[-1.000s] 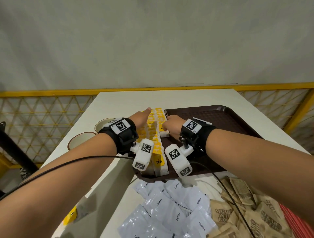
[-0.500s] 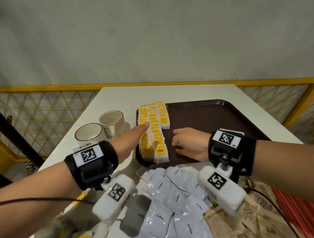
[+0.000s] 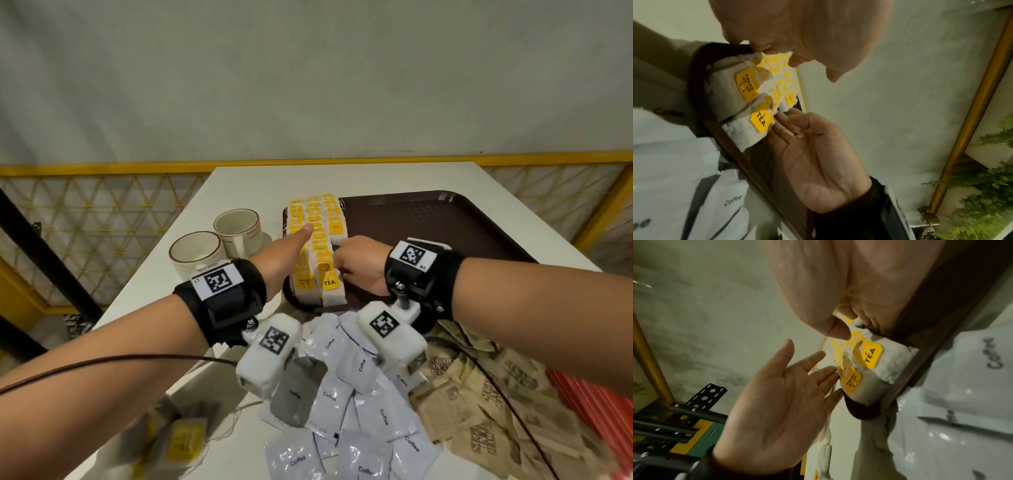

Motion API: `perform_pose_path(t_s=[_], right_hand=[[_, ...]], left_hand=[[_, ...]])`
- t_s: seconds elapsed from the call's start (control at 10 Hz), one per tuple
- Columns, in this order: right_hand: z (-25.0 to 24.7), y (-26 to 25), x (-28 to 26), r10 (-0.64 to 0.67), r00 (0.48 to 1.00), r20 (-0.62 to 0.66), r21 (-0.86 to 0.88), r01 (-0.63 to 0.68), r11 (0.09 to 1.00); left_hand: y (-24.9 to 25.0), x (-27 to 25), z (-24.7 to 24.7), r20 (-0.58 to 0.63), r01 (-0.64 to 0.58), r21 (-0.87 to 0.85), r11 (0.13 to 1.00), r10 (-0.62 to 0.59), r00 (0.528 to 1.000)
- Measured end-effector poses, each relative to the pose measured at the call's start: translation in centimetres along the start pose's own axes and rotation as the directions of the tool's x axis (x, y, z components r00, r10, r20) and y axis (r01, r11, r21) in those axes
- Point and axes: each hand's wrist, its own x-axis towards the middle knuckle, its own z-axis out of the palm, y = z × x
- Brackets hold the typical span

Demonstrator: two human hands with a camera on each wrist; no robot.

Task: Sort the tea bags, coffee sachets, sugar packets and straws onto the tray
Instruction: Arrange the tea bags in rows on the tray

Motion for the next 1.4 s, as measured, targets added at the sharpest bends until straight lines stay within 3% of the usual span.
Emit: perform_pose_path(t_s=[0.1, 0.3, 0.4, 0.5, 0.6, 0.7, 0.8, 0.9, 1.0, 1.1, 1.2, 1.3, 1.4], right_hand=[[0.8, 0.4, 1.9, 0.026, 0.999, 0.028, 0.224, -0.031, 0.974], [0.4, -1.4, 0.2, 0.044, 0.999, -0.030, 0.119, -0.041, 0.992], [0.0, -2.9, -1.4, -0.009, 0.990, -0.144, 0.181, 0.035, 0.983], [0.8, -5.6, -4.5, -0.241, 0.949, -0.202, 0.156, 0.274, 0.949], [3.4, -7.8, -7.4, -0.429, 0.902, 0.055, -0.093, 0.432, 0.897], [7.0, -9.7, -8.0, -0.455, 0.823, 0.340, -0.322, 0.556, 0.766], [10.8, -11.6, -6.3, -0.430, 0.765, 0.478, -0.429, 0.631, 0.646], [13.3, -12.9, -4.4, -0.422, 0.752, 0.506, -0.508, 0.655, 0.559], [15.3, -12.9, -3.1, -0.350, 0.777, 0.524, -0.614, 0.629, 0.477], [15.4, -12.2, -2.7, -0.458, 0.756, 0.467, -0.642, 0.646, 0.413], [14.0, -11.7, -3.2, -0.473, 0.734, 0.488, -0.690, 0.656, 0.306], [12.6, -11.0, -3.5, -0.495, 0.726, 0.477, -0.658, 0.669, 0.347], [10.8, -10.3, -4.5, -0.552, 0.748, 0.368, -0.577, 0.649, 0.496]], left_hand=[[0.0, 0.6, 0.4, -0.018, 0.012, -0.002, 1.000, -0.012, 1.000], [0.7, -0.4, -0.5, -0.023, -0.003, -0.008, 1.000, 0.003, 1.000], [0.9, -2.9, -4.1, 0.013, -0.069, -0.051, 0.996, 0.070, 0.997], [0.8, -7.3, -8.6, 0.119, -0.152, 0.260, 0.954, 0.124, 0.985], [-1.2, -11.7, -13.0, 0.199, -0.143, 0.631, 0.763, 0.019, 0.980], [-4.0, -14.8, -15.6, 0.165, -0.067, 0.861, 0.504, -0.153, 0.974], [-6.0, -15.2, -16.6, 0.074, 0.006, 0.933, 0.359, -0.209, 0.975], [-7.2, -14.9, -16.2, 0.055, 0.017, 0.952, 0.305, -0.226, 0.973], [-8.3, -14.3, -15.8, 0.073, 0.003, 0.957, 0.290, -0.252, 0.965], [-8.6, -13.5, -15.5, 0.096, -0.027, 0.954, 0.299, -0.218, 0.971], [-8.6, -13.1, -15.7, 0.107, -0.034, 0.942, 0.334, -0.202, 0.974], [-8.1, -13.0, -16.3, 0.148, -0.058, 0.860, 0.507, -0.138, 0.979], [-6.8, -13.2, -16.6, 0.137, -0.054, 0.725, 0.687, -0.066, 0.988]])
